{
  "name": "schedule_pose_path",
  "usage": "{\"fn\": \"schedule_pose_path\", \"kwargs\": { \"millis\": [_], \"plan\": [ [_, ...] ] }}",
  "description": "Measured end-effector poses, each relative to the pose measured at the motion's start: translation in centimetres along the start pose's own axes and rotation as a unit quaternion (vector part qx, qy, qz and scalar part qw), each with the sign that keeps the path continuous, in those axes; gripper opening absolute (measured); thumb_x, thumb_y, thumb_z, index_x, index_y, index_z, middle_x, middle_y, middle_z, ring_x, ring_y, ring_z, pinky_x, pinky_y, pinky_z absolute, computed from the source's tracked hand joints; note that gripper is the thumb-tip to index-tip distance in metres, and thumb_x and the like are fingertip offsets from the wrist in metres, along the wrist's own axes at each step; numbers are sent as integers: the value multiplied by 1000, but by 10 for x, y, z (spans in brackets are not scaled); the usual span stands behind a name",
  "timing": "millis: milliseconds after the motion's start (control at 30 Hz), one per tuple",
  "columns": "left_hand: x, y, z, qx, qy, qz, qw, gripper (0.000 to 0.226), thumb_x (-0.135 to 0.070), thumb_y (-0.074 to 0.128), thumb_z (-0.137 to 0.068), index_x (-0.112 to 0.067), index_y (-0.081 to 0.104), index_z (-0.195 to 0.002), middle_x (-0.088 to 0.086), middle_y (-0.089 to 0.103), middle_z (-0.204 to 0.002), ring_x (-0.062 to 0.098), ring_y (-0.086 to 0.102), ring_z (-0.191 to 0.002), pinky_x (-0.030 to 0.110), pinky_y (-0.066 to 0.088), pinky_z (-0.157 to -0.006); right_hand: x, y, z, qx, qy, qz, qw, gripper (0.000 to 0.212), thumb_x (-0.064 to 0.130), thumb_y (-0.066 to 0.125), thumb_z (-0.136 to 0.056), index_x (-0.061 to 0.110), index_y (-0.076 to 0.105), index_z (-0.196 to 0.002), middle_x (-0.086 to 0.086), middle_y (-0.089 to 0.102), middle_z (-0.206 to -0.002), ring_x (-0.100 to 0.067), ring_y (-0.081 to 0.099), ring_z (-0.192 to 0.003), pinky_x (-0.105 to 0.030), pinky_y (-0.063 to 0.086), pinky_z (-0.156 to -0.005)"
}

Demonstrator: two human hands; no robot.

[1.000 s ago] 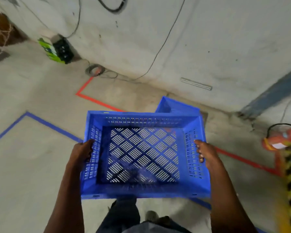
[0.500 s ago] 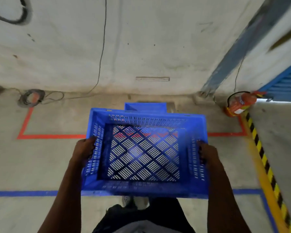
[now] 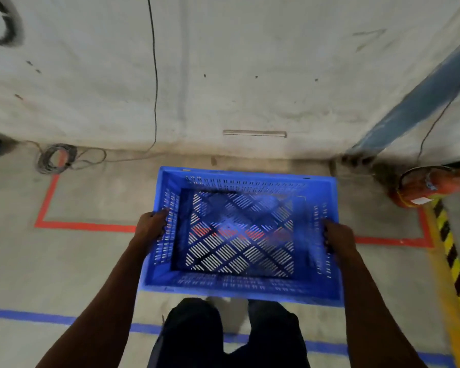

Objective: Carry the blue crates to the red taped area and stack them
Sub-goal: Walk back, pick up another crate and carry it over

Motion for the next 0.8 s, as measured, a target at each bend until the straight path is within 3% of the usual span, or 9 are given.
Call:
{"fn": "schedule_pose_path", "kwargs": {
  "millis": [100,300,467,600,800],
  "plan": [
    [-4,13,-52,-14,-6,-19,1000,37,-28,60,-97,-13,49,-64,-1,43,-42,15,35,-34,19,26,-41,26,28,-34,5,-1,-25,1000,40,33,63,-93,11,54,-60,-8,45,-48,-17,38,-36,-25,32,-42],
    [20,61,-192,-23,-15,-57,998,32,-29,63,-93,-14,53,-65,1,47,-47,17,40,-38,22,32,-43,17,117,-151,16,21,-23,999,32,25,63,-95,12,52,-68,-7,42,-53,-8,33,-28,-18,27,-35],
    [63,121,-313,-18,-8,-78,997,28,-30,62,-93,-13,54,-72,4,47,-52,15,40,-35,19,31,-37,-21,188,-270,29,27,0,999,27,25,63,-94,14,53,-70,-7,42,-56,-8,34,-29,-20,28,-37],
    [104,171,-395,3,2,-87,996,25,-28,59,-95,-17,55,-73,4,48,-57,11,39,-34,21,32,-42,-43,228,-355,36,10,12,999,27,25,58,-96,15,53,-71,-7,41,-57,-8,34,-30,-22,31,-34],
    [146,217,-485,19,-4,-76,997,23,-24,59,-96,-18,54,-74,5,46,-59,9,38,-33,21,30,-41,-59,282,-437,77,9,-25,997,34,35,50,-102,17,47,-74,-6,36,-59,-8,34,-30,-17,31,-33]
  ]
}}
Point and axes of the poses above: each hand's wrist, its own z-axis away from the middle knuckle, its own y-axis out of the palm, x = y × z, the point moved 10 cm from there along -z, towards the middle knuckle
